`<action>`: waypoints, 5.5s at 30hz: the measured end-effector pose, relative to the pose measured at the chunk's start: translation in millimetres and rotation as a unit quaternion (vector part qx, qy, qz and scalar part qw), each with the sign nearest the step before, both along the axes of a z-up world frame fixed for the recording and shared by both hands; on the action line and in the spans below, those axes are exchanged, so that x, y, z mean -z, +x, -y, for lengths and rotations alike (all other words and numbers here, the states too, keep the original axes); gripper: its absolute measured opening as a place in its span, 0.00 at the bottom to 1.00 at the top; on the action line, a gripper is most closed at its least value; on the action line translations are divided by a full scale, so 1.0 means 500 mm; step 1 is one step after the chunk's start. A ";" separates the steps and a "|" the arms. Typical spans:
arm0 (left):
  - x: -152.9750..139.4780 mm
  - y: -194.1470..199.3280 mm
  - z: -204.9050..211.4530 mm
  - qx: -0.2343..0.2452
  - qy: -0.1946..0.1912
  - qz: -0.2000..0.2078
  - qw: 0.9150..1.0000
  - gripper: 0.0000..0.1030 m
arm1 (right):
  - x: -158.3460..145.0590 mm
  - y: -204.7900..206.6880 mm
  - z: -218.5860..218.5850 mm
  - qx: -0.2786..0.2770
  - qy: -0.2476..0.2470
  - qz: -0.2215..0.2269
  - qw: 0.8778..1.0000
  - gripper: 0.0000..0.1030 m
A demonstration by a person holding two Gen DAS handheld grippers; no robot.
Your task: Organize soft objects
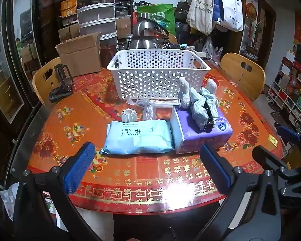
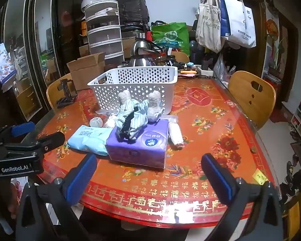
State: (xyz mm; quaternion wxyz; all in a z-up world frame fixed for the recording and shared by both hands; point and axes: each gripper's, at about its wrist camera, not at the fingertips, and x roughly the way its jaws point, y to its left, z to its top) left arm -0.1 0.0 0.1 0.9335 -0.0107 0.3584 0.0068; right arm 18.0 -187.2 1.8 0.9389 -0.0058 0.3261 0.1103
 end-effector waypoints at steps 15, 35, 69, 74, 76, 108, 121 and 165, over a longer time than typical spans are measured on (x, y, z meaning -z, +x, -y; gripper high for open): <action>-0.002 0.002 0.006 0.004 0.003 0.005 1.000 1.00 | 0.001 0.005 -0.001 0.002 0.000 -0.007 1.000 1.00; -0.003 0.000 0.005 0.010 -0.002 0.006 1.000 1.00 | 0.003 0.008 0.001 0.003 0.001 -0.009 1.000 1.00; -0.007 0.002 0.003 0.011 -0.008 0.006 1.000 1.00 | 0.000 0.009 0.002 0.003 0.003 -0.008 1.000 1.00; -0.006 0.003 0.002 0.012 -0.007 0.006 1.000 1.00 | 0.000 0.009 0.002 0.003 0.003 -0.008 1.000 1.00; -0.007 0.002 0.002 0.011 -0.007 0.006 1.000 1.00 | 0.001 0.009 0.002 0.003 0.003 -0.008 1.000 1.00; 0.001 0.055 -0.034 0.014 -0.046 0.043 0.998 1.00 | 0.021 0.086 0.054 -0.016 0.034 -0.011 0.999 1.00; 0.006 0.171 -0.060 -0.003 -0.038 0.044 0.998 1.00 | 0.022 0.181 0.081 0.004 0.058 -0.008 0.998 1.00; 0.063 0.366 0.069 0.161 -0.105 -0.006 0.981 0.27 | 0.047 0.329 -0.006 -0.100 0.045 -0.025 0.994 0.40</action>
